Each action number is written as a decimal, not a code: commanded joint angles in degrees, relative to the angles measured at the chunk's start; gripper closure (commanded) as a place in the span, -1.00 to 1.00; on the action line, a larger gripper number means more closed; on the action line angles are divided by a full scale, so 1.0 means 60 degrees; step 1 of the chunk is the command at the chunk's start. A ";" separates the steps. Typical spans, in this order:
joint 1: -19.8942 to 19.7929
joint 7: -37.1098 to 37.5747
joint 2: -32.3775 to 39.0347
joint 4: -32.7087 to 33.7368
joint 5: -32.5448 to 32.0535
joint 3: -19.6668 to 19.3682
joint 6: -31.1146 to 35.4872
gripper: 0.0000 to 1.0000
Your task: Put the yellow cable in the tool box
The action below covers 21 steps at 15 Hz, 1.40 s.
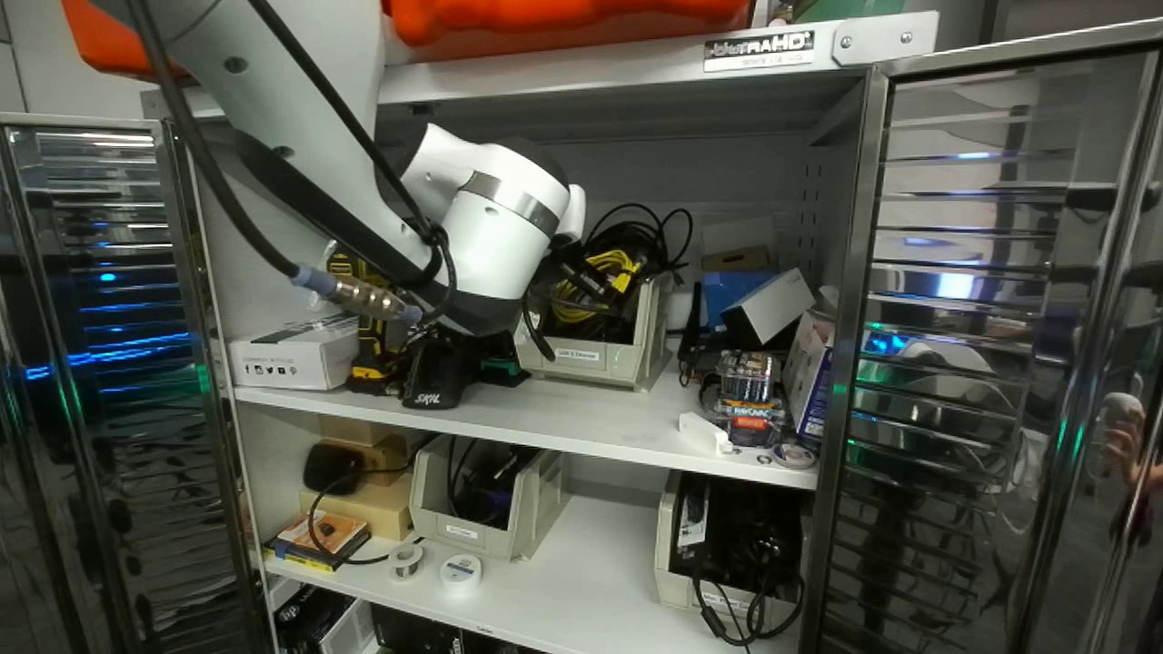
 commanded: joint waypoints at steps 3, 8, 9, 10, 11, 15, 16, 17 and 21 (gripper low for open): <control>0.0327 -0.0033 -0.0109 0.0291 -0.0442 0.0028 -0.0580 0.19; 0.0385 -0.0164 -0.0893 -0.0715 -0.0291 0.0066 -0.1091 -0.55; 0.0353 -0.0235 -0.1076 -0.0952 -0.0209 0.0094 -0.1066 -0.68; 0.0308 -0.0407 -0.1425 -0.1408 0.0020 0.0149 -0.1088 -0.86; 0.0284 -0.0593 -0.1771 -0.1851 0.0265 0.0184 -0.1150 -0.97; 0.0201 -0.2076 -0.3411 -0.3916 0.2038 0.0343 -0.1281 -1.00; 0.0490 -0.2831 -0.3881 -0.4507 0.2908 0.0092 -0.1387 -1.00; 0.0534 -0.3609 -0.4317 -0.5042 0.3738 0.0106 -0.1591 -0.99; 0.1462 -0.6420 -0.5749 -0.7140 0.7001 -0.0505 -0.2270 -1.00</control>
